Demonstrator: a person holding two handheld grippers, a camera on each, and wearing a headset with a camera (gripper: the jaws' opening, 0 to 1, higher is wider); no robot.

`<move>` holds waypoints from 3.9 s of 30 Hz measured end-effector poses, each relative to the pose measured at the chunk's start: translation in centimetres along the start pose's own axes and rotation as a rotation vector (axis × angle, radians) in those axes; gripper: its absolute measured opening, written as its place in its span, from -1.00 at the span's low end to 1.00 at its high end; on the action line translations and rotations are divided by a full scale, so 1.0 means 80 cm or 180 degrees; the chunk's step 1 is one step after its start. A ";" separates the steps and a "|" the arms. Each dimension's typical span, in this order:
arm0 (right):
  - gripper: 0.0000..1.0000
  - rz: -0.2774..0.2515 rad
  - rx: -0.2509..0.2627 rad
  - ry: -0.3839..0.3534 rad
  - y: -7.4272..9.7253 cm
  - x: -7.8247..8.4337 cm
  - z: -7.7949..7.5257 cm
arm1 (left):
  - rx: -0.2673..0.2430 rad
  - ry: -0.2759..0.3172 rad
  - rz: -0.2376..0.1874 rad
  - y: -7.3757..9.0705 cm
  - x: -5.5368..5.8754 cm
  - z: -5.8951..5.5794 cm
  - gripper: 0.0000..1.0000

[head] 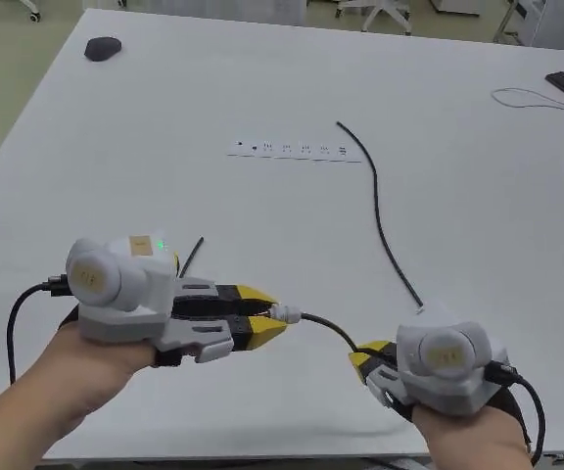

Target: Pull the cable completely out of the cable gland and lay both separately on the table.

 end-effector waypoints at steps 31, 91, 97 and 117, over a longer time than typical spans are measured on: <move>-0.98 0.0153 0.0244 0.0565 0.031 0.020 -0.002 | -0.0049 -0.0006 0.0051 0.004 0.010 -0.012 -0.71; -0.98 0.0150 -0.0347 0.1986 0.017 -0.081 0.094 | -0.0128 -0.0039 0.0083 0.021 0.018 -0.028 -0.71; -0.98 0.0098 -0.0320 0.1847 0.016 -0.077 0.095 | -0.0130 -0.0056 0.0092 0.021 0.019 -0.029 -0.71; -1.00 0.0062 -0.0161 0.1343 0.012 -0.052 0.072 | -0.0128 -0.0064 0.0073 0.021 0.018 -0.031 -0.71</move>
Point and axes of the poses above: the centre of the closed fingertips' face, and the gripper's own axes: y roughly backward along the fingers, z roughly to its left, x roughly out of its underside, the point moved 10 cm from there along y, roughly backward along the fingers, and after that the axes turned 15 degrees about -x, right-handed, at the moved point
